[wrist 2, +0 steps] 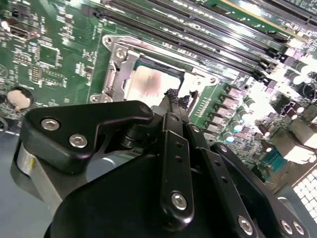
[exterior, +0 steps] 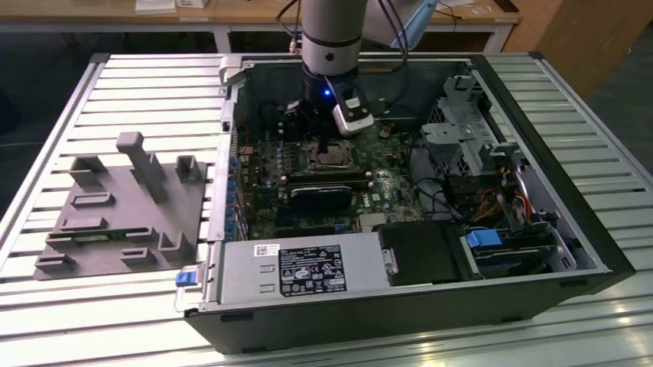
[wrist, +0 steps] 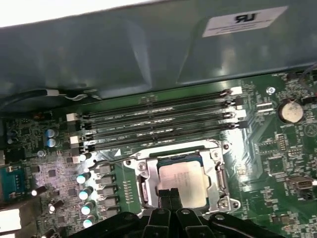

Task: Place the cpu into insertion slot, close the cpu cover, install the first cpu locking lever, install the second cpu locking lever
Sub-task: 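Close the cpu cover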

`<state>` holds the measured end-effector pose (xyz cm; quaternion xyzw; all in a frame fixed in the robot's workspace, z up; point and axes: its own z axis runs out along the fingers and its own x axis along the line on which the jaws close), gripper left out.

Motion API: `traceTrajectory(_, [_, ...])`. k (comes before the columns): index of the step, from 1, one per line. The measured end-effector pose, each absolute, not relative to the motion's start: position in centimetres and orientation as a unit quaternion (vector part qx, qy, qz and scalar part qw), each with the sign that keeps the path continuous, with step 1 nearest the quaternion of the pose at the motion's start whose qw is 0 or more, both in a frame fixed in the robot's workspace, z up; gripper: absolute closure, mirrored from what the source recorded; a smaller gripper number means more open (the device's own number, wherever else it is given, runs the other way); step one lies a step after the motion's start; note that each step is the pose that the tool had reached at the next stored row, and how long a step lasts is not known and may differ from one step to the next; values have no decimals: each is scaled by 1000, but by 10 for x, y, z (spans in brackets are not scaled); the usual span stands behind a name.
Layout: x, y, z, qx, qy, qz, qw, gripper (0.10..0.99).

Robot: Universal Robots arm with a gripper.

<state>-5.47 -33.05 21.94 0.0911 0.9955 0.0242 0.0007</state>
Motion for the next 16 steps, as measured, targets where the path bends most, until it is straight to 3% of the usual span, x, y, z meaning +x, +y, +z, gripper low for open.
traceTrajectory(16, [-63, -331, 211, 70, 997, 29, 0, 980])
